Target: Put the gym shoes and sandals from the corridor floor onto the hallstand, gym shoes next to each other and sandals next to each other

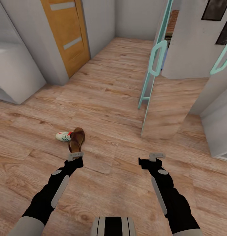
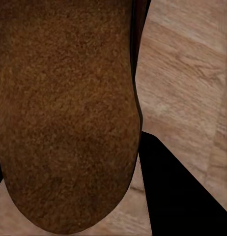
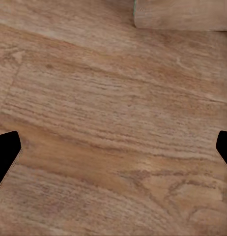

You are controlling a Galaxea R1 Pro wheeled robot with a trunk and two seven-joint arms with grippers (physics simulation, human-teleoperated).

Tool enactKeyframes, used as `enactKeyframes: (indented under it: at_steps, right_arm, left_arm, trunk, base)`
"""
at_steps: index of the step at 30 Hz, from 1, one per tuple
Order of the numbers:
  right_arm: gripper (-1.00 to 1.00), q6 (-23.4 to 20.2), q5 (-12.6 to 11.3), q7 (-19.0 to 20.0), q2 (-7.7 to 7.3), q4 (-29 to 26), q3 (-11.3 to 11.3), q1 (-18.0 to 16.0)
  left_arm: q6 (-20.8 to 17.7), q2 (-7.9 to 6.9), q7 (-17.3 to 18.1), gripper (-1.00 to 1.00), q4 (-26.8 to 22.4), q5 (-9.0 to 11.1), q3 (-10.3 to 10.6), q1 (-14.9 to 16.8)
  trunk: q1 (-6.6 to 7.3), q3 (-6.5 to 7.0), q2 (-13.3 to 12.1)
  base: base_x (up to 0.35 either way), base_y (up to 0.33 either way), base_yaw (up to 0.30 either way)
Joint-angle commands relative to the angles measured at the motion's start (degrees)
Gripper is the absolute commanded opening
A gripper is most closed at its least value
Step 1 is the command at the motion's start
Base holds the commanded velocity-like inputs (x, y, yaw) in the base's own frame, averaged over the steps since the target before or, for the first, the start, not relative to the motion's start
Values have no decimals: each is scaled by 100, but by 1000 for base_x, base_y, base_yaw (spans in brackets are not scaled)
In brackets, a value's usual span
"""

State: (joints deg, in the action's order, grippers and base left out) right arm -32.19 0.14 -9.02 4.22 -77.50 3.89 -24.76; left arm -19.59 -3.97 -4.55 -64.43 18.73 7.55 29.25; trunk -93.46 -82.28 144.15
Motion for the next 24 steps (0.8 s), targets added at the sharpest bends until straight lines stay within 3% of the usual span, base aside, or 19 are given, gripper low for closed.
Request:
enactKeyframes:
  at_steps: [1,24]
  right_arm:
    - [100,-33,-2,-29,-2,-6,8,-2]
    - [100,-33,-4,-23,-9,-7,6,-2]
  left_arm:
    - [-27,-7,-37,-100,-9,43,19,1]
    - [-36,-7,-37,-100,-9,61,18,1]
  trunk:
    - [3,29,0]
    - [63,754,-31]
  base:
    - [0,0,0]
    - [0,0,0]
